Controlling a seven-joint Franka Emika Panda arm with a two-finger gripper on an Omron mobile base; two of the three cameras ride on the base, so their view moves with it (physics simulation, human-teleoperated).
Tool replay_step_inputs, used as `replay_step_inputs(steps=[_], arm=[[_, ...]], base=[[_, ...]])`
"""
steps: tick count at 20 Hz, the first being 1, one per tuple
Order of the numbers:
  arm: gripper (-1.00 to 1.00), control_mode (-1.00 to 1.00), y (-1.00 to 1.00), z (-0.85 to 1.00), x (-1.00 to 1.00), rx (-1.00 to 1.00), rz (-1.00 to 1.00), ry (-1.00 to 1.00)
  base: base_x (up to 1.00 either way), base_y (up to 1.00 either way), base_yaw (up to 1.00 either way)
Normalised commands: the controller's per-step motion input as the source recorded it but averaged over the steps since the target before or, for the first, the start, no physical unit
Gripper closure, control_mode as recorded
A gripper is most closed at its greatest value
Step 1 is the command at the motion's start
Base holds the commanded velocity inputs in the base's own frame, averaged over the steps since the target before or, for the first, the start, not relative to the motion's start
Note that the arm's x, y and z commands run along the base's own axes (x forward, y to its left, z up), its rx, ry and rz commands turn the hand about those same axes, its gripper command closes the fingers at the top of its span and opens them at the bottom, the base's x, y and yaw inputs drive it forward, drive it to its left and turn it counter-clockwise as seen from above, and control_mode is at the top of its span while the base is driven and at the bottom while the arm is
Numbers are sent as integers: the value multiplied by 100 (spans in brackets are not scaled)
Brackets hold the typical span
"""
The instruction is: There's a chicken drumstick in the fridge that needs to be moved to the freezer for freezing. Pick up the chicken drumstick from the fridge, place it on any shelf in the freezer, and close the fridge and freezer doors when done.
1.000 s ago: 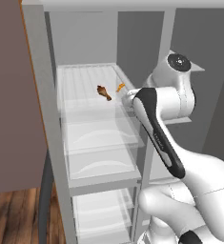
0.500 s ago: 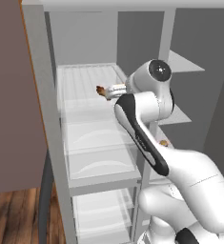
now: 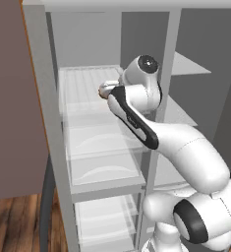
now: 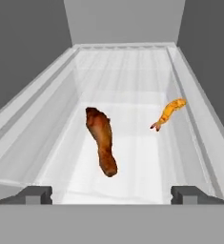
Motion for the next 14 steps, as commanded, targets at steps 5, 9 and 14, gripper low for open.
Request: replay_step_inputs(steps=[5,9,14], arm=[[-100,-100,33,-28,68,0,0,1],[-100,-100,16,-29,64,0,0,4],[-100,-100,0,-22,45,0,2,6]], base=[[0,0,0],[0,0,0],[0,0,0]])
